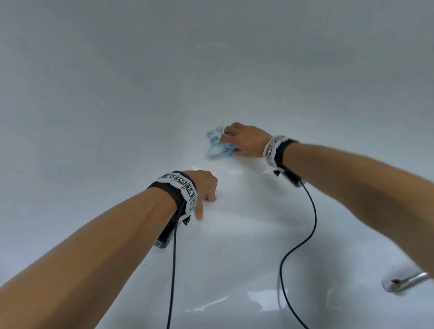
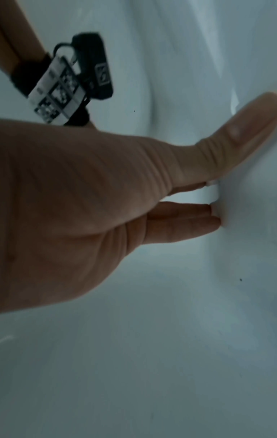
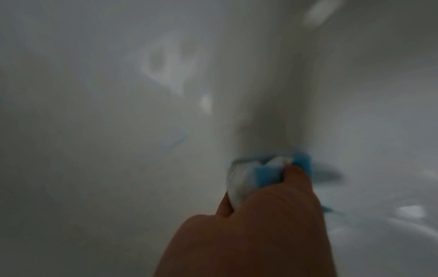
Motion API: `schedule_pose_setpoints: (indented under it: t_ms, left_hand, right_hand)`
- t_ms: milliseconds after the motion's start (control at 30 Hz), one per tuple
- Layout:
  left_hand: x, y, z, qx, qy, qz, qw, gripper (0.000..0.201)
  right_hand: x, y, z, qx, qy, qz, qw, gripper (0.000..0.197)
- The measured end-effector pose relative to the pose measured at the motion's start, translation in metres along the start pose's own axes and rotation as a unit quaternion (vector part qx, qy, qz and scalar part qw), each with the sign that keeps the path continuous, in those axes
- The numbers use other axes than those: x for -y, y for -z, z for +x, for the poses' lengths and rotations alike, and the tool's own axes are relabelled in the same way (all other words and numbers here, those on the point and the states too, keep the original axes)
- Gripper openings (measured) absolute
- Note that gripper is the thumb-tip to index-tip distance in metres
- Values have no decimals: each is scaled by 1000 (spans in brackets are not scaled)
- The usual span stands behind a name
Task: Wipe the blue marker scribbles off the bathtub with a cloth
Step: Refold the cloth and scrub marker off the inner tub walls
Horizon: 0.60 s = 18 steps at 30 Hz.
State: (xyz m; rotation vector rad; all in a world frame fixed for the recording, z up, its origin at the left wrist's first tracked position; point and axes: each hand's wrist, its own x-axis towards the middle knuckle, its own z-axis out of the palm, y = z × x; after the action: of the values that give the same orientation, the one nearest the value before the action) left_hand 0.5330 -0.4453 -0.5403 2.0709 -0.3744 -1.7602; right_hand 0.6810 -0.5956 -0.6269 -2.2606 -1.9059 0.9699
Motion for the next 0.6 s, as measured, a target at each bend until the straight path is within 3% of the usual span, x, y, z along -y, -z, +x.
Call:
schedule_pose_setpoints:
  t_ms: [67, 133, 200, 300, 433, 533, 600]
  left_hand:
    - [1, -2, 2, -2, 3, -7, 1000, 68]
    - [4, -3, 5, -2, 4, -12, 1000, 69]
    - [8, -4, 8, 2, 5, -15, 1000, 68]
    - [9, -7, 11, 1, 7, -16, 1000, 69]
    - [9, -7, 12, -2, 8, -27, 1000, 70]
    - [8, -6, 11, 2, 11, -31, 999, 67]
    - [8, -7, 9, -4, 15, -27, 1000, 65]
  right_hand:
    - [-21, 26, 16, -19, 5, -26, 999, 48]
    - [-51, 51, 28, -126, -114, 22, 985, 49]
    - [-75, 66, 33, -210, -245, 86, 942, 45]
    - [-76, 58, 37, -242, -322, 151, 903, 41]
    - [-20, 26, 44, -237, -269, 174, 917, 37]
    - [27, -2, 42, -143, -171, 144, 964, 39]
    - [48, -16, 38, -68, -74, 108, 989, 25]
